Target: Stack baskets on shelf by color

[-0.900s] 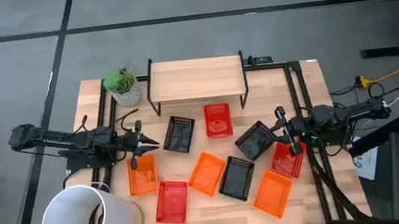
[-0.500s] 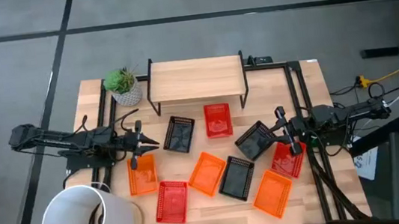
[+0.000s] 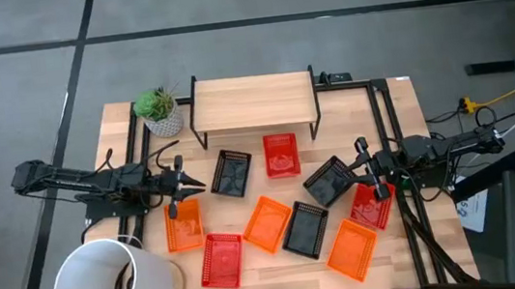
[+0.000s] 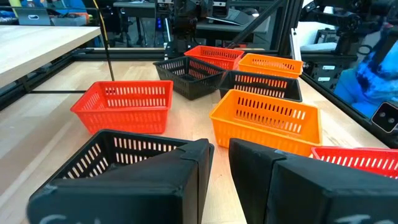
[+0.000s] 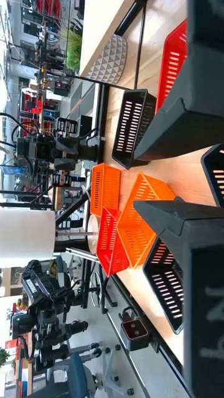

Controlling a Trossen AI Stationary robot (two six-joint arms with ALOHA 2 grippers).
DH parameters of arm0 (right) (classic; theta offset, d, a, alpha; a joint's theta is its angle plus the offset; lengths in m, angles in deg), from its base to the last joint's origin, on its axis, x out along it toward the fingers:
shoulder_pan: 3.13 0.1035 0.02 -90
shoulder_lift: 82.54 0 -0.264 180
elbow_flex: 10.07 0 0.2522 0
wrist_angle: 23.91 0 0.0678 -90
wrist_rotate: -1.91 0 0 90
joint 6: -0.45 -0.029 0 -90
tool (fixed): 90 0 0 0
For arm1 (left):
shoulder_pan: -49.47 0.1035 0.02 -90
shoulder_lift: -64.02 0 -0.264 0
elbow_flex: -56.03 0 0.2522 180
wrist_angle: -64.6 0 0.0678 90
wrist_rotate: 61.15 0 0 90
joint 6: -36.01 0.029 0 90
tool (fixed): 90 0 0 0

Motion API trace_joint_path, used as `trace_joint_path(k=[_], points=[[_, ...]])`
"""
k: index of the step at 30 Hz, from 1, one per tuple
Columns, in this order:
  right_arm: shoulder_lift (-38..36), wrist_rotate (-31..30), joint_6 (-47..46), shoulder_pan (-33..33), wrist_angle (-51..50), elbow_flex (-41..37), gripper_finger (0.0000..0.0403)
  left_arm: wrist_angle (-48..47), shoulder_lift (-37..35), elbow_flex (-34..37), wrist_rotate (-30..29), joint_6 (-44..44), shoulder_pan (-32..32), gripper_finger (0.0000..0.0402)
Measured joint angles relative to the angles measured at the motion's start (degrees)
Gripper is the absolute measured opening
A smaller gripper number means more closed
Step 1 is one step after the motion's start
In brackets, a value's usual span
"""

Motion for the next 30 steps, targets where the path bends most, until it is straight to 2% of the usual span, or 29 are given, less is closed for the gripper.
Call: trace_joint_path(k=[25,30], points=[[-0.02,0.0,0.0,0.0,0.01,-0.01,0.0117,0.0,0.0,0.02,-0.02,-0.02,-0.01,0.0057],[0.0,0.0,-3.8,0.01,0.06,-0.01,0.0117,0.01,0.0,0.02,-0.01,-0.02,-0.02,0.0057]])
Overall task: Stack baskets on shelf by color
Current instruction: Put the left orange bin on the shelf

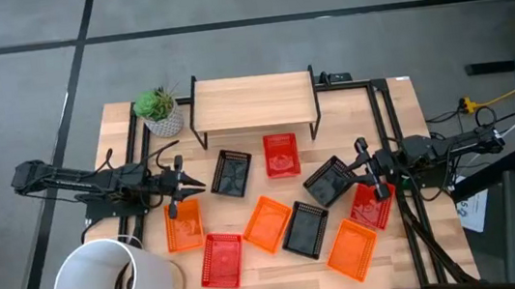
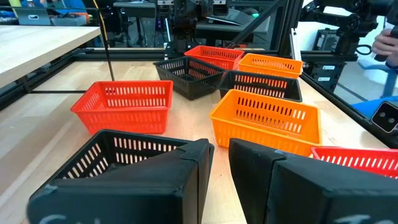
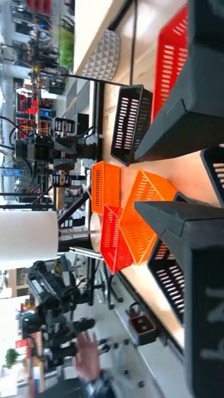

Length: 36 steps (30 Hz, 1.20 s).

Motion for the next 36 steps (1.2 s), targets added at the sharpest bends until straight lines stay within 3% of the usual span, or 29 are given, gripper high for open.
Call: trace_joint_path(k=[6,10,15,18,23,26,30,32,36], points=[[0.0,0.0,-0.8,-0.01,2.02,-0.01,0.0117,0.08,0.0,0.0,-0.23,0.61,0.0,0.0057],[0.0,-0.01,-2.88,0.0,3.82,-0.01,0.0117,1.36,-0.02,-0.01,-0.55,6.44,0.0,0.0057],[0.0,0.09,-6.94,0.02,10.77,-0.01,0.0117,1.94,0.0,0.0,-0.53,8.53,0.0,0.0057],[-0.02,1.18,-10.85,0.04,14.99,-0.01,0.0117,5.72,0.0,0.0,0.19,8.76,0.01,0.0057],[-0.02,9.93,-14.09,0.68,16.94,-0.01,0.0117,13.79,-0.02,-0.01,0.46,7.17,0.0,0.0057],[-0.02,10.5,-14.74,1.87,17.93,-0.01,0.0117,19.12,-0.02,-0.02,0.35,7.19,0.0,0.0057],[-0.02,10.25,-14.27,3.08,18.47,-0.01,0.0117,26.22,0.0,-0.27,-6.76,10.74,0.02,0.0057],[-0.02,10.21,-14.25,3.32,18.6,-0.01,0.0117,24.69,0.4,-1.96,-9.72,12.3,0.04,0.0057],[-0.02,10.16,-14.41,3.32,18.59,-0.01,0.0117,13.18,2.89,-8.75,-7.95,11.5,0.01,0.0057]])
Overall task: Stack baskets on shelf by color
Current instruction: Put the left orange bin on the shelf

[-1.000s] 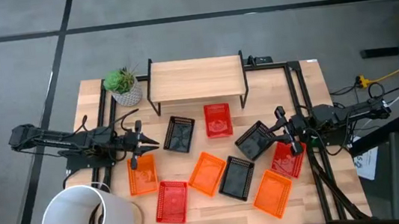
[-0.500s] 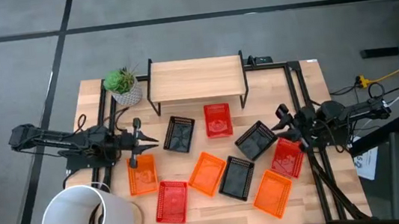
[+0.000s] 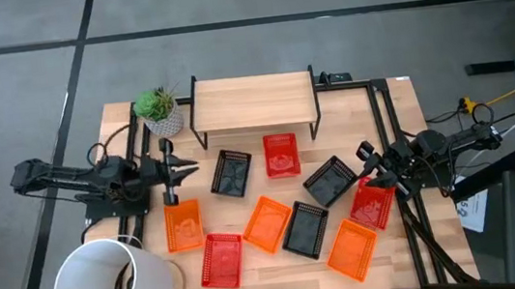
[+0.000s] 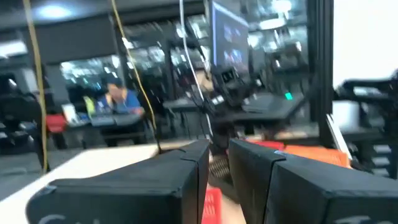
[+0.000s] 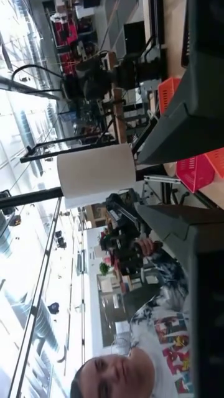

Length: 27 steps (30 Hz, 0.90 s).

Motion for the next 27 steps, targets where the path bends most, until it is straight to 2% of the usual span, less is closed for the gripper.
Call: trace_joint_path(k=[5,10,14,19,27], points=[[0.0,-0.02,-1.41,0.0,-0.04,0.0,0.0117,-19.3,10.26,-11.49,0.6,-5.0,-0.02,0.0057],[0.0,-0.04,-5.45,0.0,-0.81,0.0,0.0117,-53.53,18.85,-26.21,9.64,-8.35,-0.29,0.0057],[0.0,-0.04,-6.64,0.0,-1.9,0.0,0.0117,-70.33,24.06,-33.8,10.54,-8.99,-1.25,0.0057],[0.0,-0.04,-7.36,0.0,-2.06,0.0,0.0117,-78.52,26.87,-35.31,10.42,-13.76,-1.96,0.0057],[0.0,-0.04,-9.04,0.0,-5.28,0.0,0.0117,-79.77,31.58,-32.31,11.23,-17.18,-1.95,0.0057]])
